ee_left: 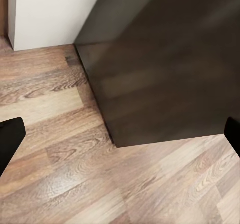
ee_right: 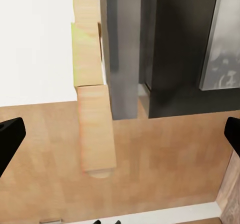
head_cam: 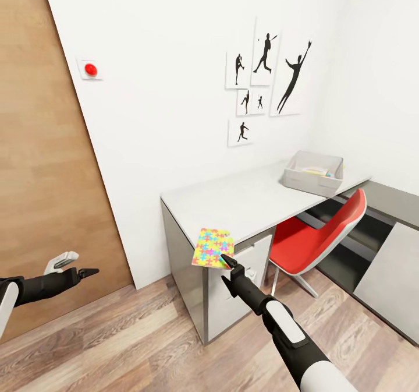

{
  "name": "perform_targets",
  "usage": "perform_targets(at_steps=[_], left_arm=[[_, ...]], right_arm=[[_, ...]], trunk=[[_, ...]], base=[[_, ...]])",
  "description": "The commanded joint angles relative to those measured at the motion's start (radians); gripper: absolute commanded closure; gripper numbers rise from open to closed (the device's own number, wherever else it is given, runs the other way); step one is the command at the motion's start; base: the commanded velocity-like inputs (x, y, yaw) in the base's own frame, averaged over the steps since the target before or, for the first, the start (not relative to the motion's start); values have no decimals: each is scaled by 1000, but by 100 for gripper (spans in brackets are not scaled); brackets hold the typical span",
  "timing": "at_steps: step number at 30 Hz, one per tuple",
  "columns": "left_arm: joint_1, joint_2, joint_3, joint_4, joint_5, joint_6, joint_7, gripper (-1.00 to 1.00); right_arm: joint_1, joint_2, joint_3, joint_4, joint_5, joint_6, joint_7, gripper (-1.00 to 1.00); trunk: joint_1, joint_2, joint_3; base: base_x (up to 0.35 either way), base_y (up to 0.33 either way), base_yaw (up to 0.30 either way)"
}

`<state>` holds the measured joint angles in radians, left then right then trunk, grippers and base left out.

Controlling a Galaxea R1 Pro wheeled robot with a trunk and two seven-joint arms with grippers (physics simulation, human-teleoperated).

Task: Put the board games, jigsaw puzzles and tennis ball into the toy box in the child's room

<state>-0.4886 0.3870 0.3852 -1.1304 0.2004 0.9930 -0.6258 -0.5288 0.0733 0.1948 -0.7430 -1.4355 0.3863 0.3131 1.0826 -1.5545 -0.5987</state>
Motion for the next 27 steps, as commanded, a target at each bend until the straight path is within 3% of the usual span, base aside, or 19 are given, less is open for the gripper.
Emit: perform_targets(at_steps=[1, 17, 23, 27], left_arm=[[-1, 0, 1, 0, 1, 6, -3, -100], [-1, 0, 1, 0, 1, 6, -3, -100], [-1, 0, 1, 0, 1, 8, -3, -100], [-1, 0, 1, 0, 1, 10, -3, -100]], right_arm=[[-1, 0, 0, 1, -6, 3, 1, -100], [0, -1, 0, 1, -6, 3, 4, -100], [0, -1, 0, 1, -6, 3, 4, -100], [0, -1, 0, 1, -6, 3, 4, -100]], trunk=[[0, -1, -1], [0, -1, -1], [-23, 41, 18], [-23, 41, 18]], base=[[0, 2, 0], [0, 0, 0], [0, 0, 0], [0, 0, 0]])
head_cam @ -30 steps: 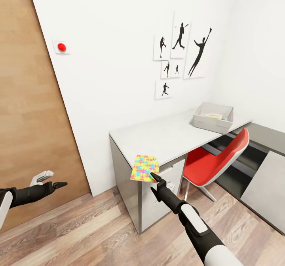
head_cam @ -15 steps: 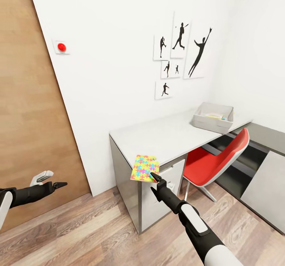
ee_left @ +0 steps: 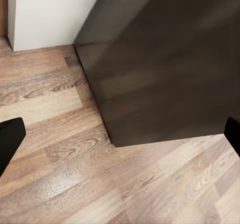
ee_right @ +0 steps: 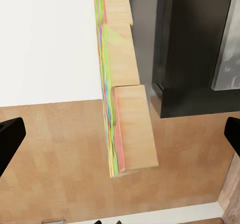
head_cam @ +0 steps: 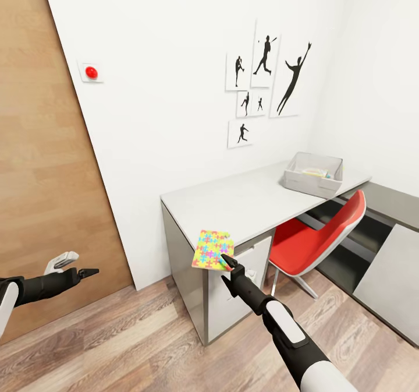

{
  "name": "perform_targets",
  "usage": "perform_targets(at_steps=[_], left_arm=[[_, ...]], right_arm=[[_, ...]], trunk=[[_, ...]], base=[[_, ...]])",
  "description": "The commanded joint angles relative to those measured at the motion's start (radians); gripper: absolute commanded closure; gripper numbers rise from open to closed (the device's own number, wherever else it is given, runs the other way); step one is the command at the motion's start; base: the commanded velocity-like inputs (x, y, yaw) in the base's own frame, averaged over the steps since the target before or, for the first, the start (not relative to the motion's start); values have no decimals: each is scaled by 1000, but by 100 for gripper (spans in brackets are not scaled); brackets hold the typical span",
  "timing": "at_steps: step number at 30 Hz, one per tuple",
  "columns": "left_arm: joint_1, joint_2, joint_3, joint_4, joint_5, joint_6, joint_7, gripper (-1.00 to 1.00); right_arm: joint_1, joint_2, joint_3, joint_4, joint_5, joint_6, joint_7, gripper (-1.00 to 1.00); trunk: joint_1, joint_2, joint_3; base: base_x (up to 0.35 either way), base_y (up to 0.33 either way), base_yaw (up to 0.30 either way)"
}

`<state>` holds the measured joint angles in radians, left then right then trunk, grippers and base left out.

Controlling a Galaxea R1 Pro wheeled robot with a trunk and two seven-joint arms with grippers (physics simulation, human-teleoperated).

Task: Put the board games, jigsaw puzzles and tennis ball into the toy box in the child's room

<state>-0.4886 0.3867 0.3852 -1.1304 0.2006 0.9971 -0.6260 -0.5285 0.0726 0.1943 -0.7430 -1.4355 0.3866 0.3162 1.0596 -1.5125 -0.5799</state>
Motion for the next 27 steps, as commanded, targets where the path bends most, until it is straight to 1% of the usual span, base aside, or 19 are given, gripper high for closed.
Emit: perform_targets(at_steps=[1, 21, 27], left_arm=[[-1, 0, 1, 0, 0, 6, -3, -100], [-1, 0, 1, 0, 1, 3, -3, -100], [-1, 0, 1, 0, 1, 3, -3, -100]], right_arm=[[-1, 0, 1, 1, -6, 3, 1, -100], [-1, 1, 1, 1, -6, 2, 1, -100], [-1, 1, 1, 1, -6, 2, 1, -100]], trunk=[[0, -1, -1], [0, -1, -1], [0, -1, -1]], base=[[0, 0, 0], [0, 0, 0], [0, -84, 0]])
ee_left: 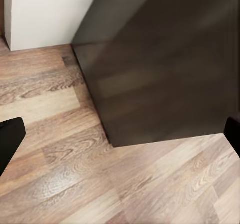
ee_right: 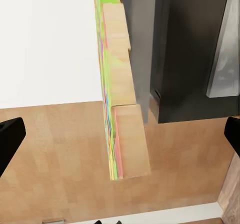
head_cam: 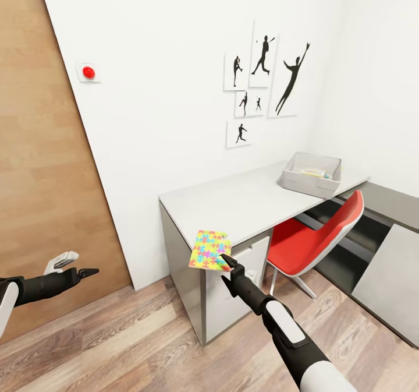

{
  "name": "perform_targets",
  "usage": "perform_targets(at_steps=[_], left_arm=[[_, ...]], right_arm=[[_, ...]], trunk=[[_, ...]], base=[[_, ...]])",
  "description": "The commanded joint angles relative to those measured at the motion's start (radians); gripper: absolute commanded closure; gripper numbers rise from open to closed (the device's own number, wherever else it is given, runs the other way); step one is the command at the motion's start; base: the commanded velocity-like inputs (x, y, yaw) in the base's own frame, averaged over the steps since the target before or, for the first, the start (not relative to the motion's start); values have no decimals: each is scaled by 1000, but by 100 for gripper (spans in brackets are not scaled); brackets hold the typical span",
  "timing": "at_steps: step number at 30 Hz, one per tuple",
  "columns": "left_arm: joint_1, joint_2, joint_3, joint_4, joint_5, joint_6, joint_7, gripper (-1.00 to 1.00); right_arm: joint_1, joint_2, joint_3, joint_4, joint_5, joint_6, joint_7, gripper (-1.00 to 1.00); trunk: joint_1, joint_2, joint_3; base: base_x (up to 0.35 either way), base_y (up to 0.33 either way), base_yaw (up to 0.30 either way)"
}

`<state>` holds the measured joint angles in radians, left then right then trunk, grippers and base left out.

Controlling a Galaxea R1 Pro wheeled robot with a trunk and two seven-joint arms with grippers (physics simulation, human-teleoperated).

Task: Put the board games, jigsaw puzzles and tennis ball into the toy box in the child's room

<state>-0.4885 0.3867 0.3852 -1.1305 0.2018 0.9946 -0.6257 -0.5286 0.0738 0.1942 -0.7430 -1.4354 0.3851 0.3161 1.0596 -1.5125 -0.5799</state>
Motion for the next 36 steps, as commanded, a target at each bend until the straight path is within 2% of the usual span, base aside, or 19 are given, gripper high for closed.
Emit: perform_targets(at_steps=[1, 26, 27, 36], left_arm=[[-1, 0, 1, 0, 0, 6, -3, -100], [-1, 0, 1, 0, -1, 4, -3, -100], [-1, 0, 1, 0, -1, 4, -3, -100], [-1, 0, 1, 0, -1, 3, -3, -100]], right_arm=[[-1, 0, 1, 1, -7, 3, 1, -100], [-1, 0, 4, 1, -5, 3, 0, -100], [-1, 0, 4, 1, -5, 3, 0, 100], [-1, 0, 4, 1, -6, 3, 1, 100]], trunk=[[0, 0, -1], [0, 0, -1], [0, 0, -1], [0, 0, -1]], base=[[0, -83, 0], [0, -10, 0], [0, 0, 0], [0, 0, 0]])
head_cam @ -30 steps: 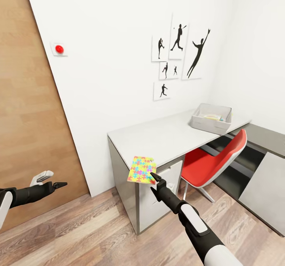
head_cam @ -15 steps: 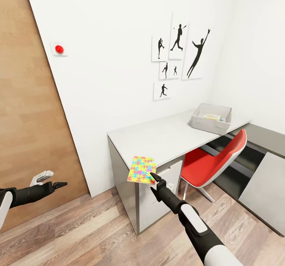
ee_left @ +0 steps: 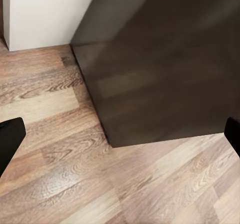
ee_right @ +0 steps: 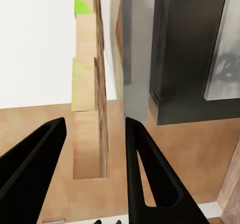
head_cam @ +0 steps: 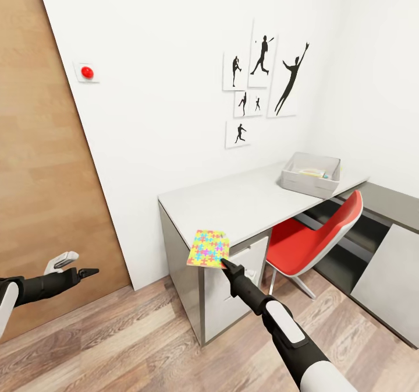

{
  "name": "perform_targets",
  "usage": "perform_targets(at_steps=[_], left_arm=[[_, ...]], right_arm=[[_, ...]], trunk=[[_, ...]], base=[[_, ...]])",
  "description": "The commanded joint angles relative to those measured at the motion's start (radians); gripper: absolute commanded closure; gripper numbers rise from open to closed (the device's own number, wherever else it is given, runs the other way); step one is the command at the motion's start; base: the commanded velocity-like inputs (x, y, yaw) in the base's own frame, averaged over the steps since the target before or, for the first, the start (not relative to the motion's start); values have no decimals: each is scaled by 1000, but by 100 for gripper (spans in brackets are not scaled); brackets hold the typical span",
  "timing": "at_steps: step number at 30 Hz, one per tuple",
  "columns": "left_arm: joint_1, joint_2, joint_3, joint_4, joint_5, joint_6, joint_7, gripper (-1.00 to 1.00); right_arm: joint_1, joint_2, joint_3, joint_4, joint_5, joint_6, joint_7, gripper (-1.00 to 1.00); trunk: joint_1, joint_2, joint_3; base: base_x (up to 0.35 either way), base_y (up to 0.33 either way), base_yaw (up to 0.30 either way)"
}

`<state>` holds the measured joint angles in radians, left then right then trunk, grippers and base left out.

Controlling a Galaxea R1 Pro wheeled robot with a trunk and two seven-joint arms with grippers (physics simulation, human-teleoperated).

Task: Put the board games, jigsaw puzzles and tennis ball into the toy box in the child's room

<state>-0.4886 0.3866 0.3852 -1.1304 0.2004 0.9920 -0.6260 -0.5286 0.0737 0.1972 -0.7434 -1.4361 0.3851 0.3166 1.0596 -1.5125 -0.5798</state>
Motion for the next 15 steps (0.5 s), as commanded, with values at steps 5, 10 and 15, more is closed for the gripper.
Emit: perform_targets(at_steps=[5, 10, 15], left_arm=[[-1, 0, 1, 0, 1, 5, -3, -100], [-1, 0, 1, 0, 1, 6, -3, -100], [-1, 0, 1, 0, 1, 9, -3, -100]], right_arm=[[-1, 0, 0, 1, -5, 3, 0, 100], [-1, 0, 1, 1, -5, 3, 0, 100], [-1, 0, 1, 1, -6, 4, 1, 100]], trunk=[[0, 0, -1], [0, 0, -1], [-12, 21, 8]], base=[[0, 0, 0], [0, 0, 0], [0, 0, 0]])
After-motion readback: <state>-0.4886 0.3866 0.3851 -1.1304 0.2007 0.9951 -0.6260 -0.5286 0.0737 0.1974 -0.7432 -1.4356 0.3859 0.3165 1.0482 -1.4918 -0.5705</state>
